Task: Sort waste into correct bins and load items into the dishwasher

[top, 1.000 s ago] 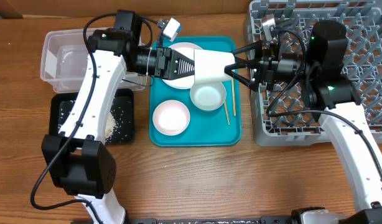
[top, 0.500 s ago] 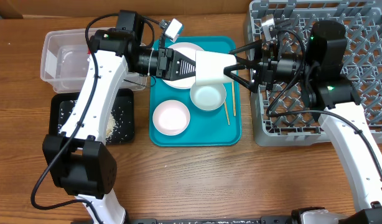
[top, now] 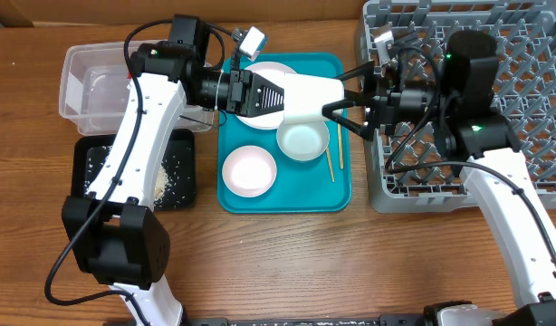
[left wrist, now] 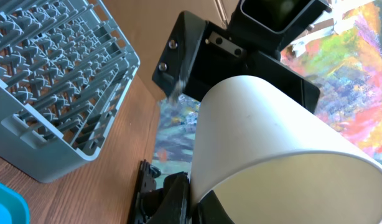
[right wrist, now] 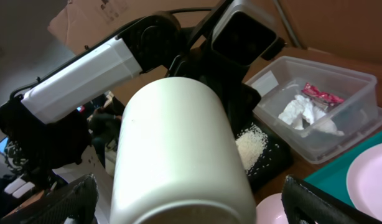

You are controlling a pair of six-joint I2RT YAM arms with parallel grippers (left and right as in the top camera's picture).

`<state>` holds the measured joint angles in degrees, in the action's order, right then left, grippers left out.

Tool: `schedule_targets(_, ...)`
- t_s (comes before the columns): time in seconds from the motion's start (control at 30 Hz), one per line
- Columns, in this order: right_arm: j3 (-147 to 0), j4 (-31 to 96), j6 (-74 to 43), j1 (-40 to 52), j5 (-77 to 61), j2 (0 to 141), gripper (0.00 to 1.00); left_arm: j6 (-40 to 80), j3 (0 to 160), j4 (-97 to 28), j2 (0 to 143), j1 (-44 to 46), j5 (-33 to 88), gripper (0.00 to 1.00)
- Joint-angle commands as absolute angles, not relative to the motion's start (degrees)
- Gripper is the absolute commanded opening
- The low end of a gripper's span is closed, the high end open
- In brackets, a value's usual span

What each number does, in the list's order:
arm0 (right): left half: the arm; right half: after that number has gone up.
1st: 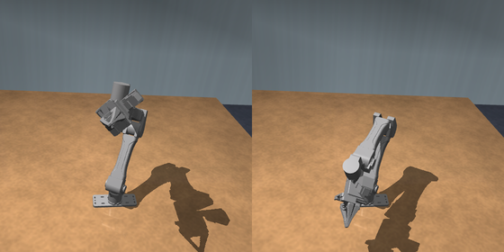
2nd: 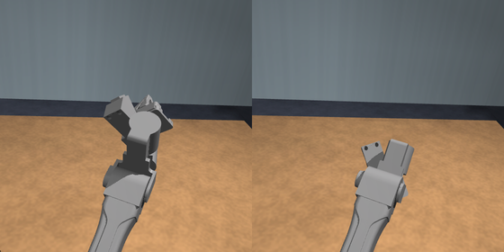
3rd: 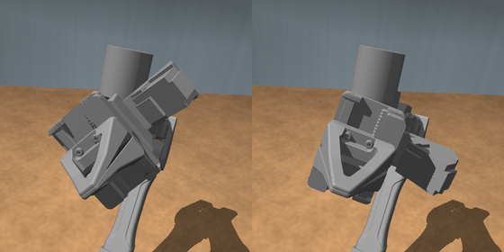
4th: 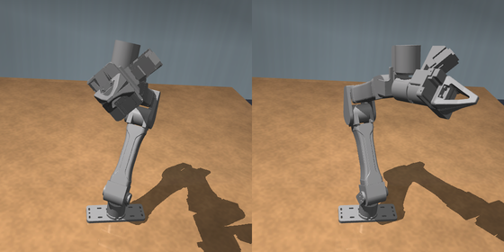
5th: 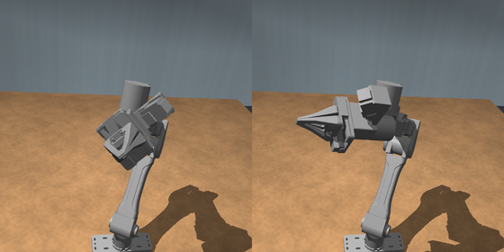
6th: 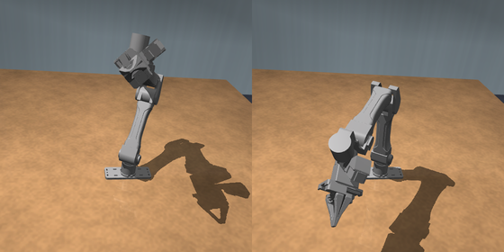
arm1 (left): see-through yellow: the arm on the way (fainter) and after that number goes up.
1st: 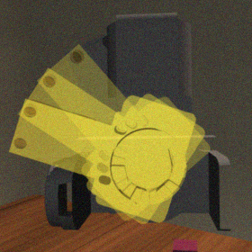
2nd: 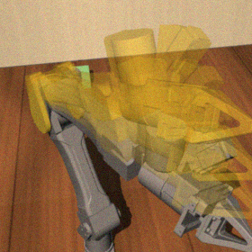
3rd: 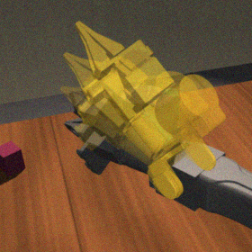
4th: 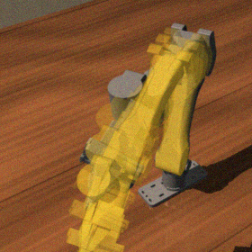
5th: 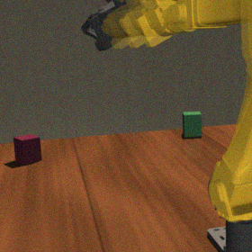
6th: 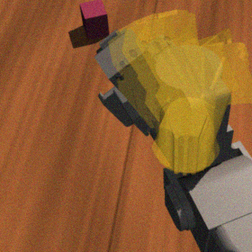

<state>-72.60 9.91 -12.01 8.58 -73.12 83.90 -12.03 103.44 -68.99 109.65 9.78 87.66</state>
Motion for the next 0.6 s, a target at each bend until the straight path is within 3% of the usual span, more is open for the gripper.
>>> schedule_targets(0.0, -72.77, 9.45, -11.77, 9.65, -73.60, 84.36, 0.91, -12.91, 103.59, -69.01, 109.40, 10.33, 88.01, 0.04)
schedule_targets(0.4, -72.77, 7.97, -11.79, 9.63, -73.60, 84.36, 0.77, -12.88, 103.59, -69.17, 109.40, 10.63, 87.39, 0.06)
schedule_targets(0.57, -72.77, 7.97, -11.84, 8.93, -73.58, 84.36, 0.68, -12.86, 103.59, -69.17, 109.40, 10.61, 86.41, 0.37)
